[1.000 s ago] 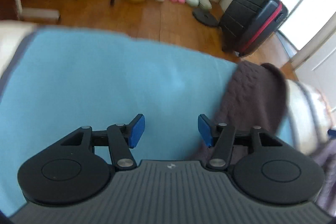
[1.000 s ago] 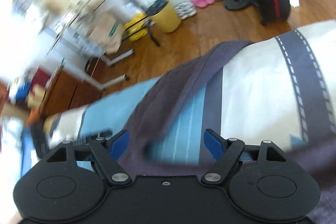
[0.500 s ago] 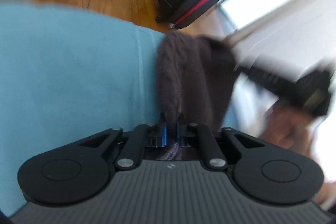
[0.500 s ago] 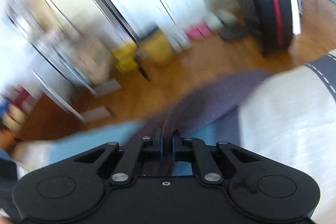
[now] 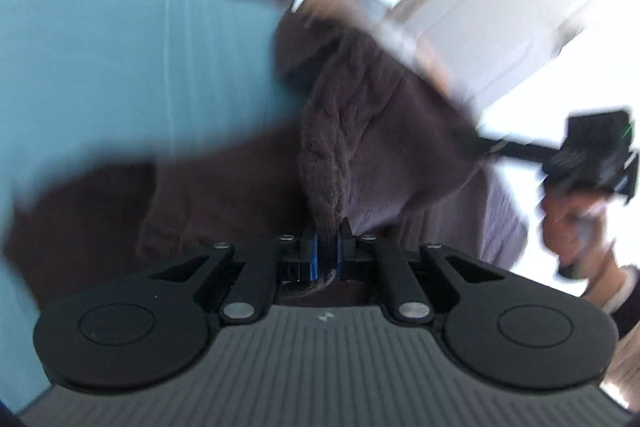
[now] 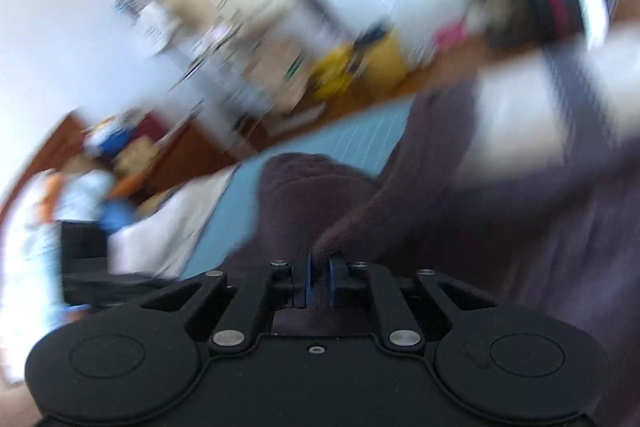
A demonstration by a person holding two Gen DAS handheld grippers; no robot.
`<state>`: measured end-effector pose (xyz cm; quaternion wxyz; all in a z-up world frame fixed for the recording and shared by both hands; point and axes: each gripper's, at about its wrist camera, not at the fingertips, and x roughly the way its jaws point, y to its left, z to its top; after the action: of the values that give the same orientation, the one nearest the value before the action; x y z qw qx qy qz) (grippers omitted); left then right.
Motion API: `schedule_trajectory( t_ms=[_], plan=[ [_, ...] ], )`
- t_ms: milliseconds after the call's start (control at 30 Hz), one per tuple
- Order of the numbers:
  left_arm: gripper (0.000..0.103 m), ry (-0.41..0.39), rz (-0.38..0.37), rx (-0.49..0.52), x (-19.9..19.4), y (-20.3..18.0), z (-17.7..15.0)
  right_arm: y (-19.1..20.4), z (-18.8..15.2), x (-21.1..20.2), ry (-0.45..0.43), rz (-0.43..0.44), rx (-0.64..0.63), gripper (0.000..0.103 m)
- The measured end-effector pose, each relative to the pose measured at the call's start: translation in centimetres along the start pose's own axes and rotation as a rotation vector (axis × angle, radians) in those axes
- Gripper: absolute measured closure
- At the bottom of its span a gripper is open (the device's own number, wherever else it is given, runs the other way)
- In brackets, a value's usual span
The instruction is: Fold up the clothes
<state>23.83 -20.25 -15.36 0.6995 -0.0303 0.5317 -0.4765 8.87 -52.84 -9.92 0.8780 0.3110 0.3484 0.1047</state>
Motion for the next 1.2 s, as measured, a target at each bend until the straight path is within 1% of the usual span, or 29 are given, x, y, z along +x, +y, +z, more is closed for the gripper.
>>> schedule_trajectory(
  t_ms=[33, 67, 100, 200, 233, 300, 333, 367, 400, 433, 467, 500, 533, 567, 600, 633, 667, 700, 733, 767, 800, 833, 867, 1100, 1167, 1200],
  plan=[
    [0.096, 0.054, 0.024, -0.007, 0.9, -0.1, -1.4, -0.1, -1.0, -0.2, 0.042, -0.005, 0.014, 0.086],
    [0.095, 0.093, 0.039, -0.018, 1.5, -0.1, -2.6, 0.3, -1.7, -0.4, 0.075, -0.074, -0.013, 0.071],
    [0.095, 0.083, 0.020, -0.040, 1.5, 0.0, -2.8, 0.7, -1.9, -0.6, 0.075, -0.134, -0.048, 0.063],
    [0.095, 0.038, -0.033, -0.138, 0.7, 0.6, -2.9, 2.9, -1.6, -1.5, 0.023, -0.353, -0.160, 0.059],
    [0.095, 0.022, -0.050, -0.174, 0.4, 0.8, -2.9, 3.5, -1.2, -1.8, -0.005, -0.365, -0.164, 0.057],
    [0.095, -0.007, -0.078, -0.244, -0.2, 1.3, -2.9, 4.8, -0.3, -2.1, -0.056, -0.384, -0.169, 0.048],
    [0.095, -0.006, -0.063, -0.272, 0.1, 1.7, -3.3, 5.3, 0.4, -1.4, -0.053, -0.347, -0.153, 0.045],
    [0.095, -0.005, -0.049, -0.299, 0.3, 2.1, -3.6, 5.8, 1.1, -0.7, -0.051, -0.312, -0.136, 0.038],
    [0.095, -0.003, -0.035, -0.321, 0.6, 2.4, -4.0, 6.2, 1.6, 0.3, -0.043, -0.284, -0.117, 0.033],
    [0.095, 0.002, -0.028, -0.318, 0.8, 2.4, -4.4, 6.7, 2.1, 1.6, -0.033, -0.264, -0.097, 0.032],
    [0.095, -0.002, -0.031, -0.311, 0.6, 2.3, -4.5, 6.9, 3.0, 3.6, -0.006, -0.251, -0.074, 0.024],
    [0.095, -0.005, -0.034, -0.304, 0.5, 2.2, -4.5, 6.8, 3.8, 5.6, 0.027, -0.234, -0.053, 0.015],
    [0.095, -0.007, -0.035, -0.293, 0.4, 2.1, -4.6, 6.9, 4.4, 7.5, 0.062, -0.217, -0.037, 0.014],
    [0.095, -0.007, -0.031, -0.266, 0.3, 1.9, -4.6, 6.8, 5.0, 9.5, 0.081, -0.230, -0.031, 0.014],
    [0.092, -0.007, -0.026, -0.239, 0.2, 1.8, -4.7, 6.9, 5.4, 11.4, 0.108, -0.282, -0.033, 0.014],
    [0.092, -0.007, -0.026, -0.220, 0.2, 1.7, -4.8, 6.7, 5.7, 13.5, 0.159, -0.343, -0.047, 0.014],
    [0.092, -0.010, -0.039, -0.229, 0.3, 1.9, -4.8, 6.4, 5.9, 15.4, 0.210, -0.406, -0.061, 0.014],
    [0.092, -0.012, -0.052, -0.238, 0.4, 2.2, -4.8, 6.1, 5.8, 16.8, 0.248, -0.494, -0.083, 0.014],
    [0.092, -0.015, -0.064, -0.245, 0.4, 2.4, -4.8, 5.7, 5.6, 17.9, 0.264, -0.594, -0.102, 0.015],
    [0.092, -0.021, -0.070, -0.248, 0.3, 2.4, -4.8, 5.4, 5.2, 18.4, 0.259, -0.651, -0.116, 0.026],
    [0.092, -0.027, -0.076, -0.251, 0.2, 2.5, -4.8, 5.7, 4.8, 18.4, 0.245, -0.675, -0.161, 0.048],
    [0.092, -0.033, -0.082, -0.254, 0.1, 2.5, -4.9, 5.9, 4.3, 18.5, 0.231, -0.698, -0.205, 0.057],
    [0.091, -0.039, -0.088, -0.256, -0.1, 2.6, -4.9, 6.2, 3.8, 18.3, 0.213, -0.718, -0.244, 0.086],
    [0.091, -0.069, -0.129, -0.267, -0.8, 2.4, -5.4, 8.8, 3.2, 4.5, -0.220, -0.590, -0.214, 0.087],
    [0.089, -0.094, -0.148, -0.249, -1.3, 1.9, -5.3, 9.4, 2.3, -0.8, -0.293, -0.538, -0.169, 0.087],
    [0.087, -0.110, -0.162, -0.246, -1.5, 1.8, -5.0, 9.5, 1.6, -2.9, -0.308, -0.525, -0.154, 0.087]
  ],
)
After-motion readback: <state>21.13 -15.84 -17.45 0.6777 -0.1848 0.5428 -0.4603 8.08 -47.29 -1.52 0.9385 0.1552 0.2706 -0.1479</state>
